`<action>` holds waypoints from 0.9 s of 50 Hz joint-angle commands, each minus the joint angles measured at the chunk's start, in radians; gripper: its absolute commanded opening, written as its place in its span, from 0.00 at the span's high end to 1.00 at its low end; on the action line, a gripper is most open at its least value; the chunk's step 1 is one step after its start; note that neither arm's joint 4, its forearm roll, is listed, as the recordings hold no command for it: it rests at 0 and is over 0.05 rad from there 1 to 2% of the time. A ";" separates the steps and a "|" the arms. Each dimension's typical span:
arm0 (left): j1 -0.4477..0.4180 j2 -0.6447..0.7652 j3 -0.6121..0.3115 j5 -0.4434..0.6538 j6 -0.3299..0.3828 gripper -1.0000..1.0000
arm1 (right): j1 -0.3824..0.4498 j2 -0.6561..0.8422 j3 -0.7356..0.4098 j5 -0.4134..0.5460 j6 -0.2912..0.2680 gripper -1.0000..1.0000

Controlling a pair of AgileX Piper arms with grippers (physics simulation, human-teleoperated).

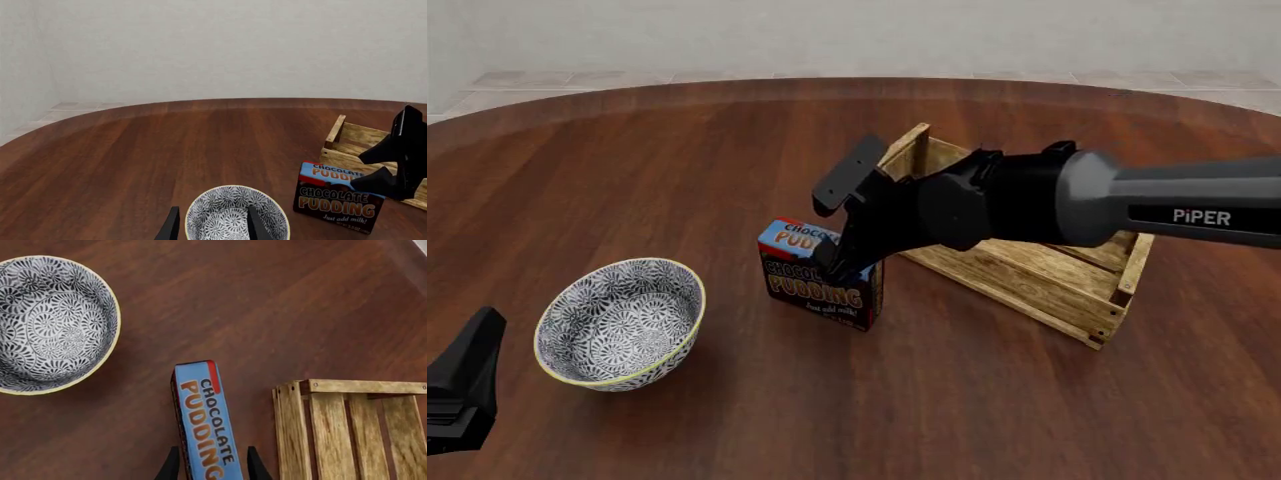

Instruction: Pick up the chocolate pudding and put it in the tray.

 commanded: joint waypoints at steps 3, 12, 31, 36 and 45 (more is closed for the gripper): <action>0.000 0.000 0.000 0.000 0.000 0.00 | -0.003 0.010 0.001 -0.003 0.002 0.00; 0.000 0.000 0.000 0.000 0.000 0.00 | -0.003 0.014 0.006 -0.011 0.007 0.00; 0.000 0.000 0.000 0.000 0.000 0.00 | -0.005 0.033 0.012 -0.023 0.015 0.00; 0.000 0.000 0.000 0.000 0.000 0.00 | -0.008 0.041 0.012 -0.027 0.012 0.00; 0.000 0.000 0.000 0.000 0.000 0.00 | -0.011 0.048 0.012 -0.026 0.017 0.00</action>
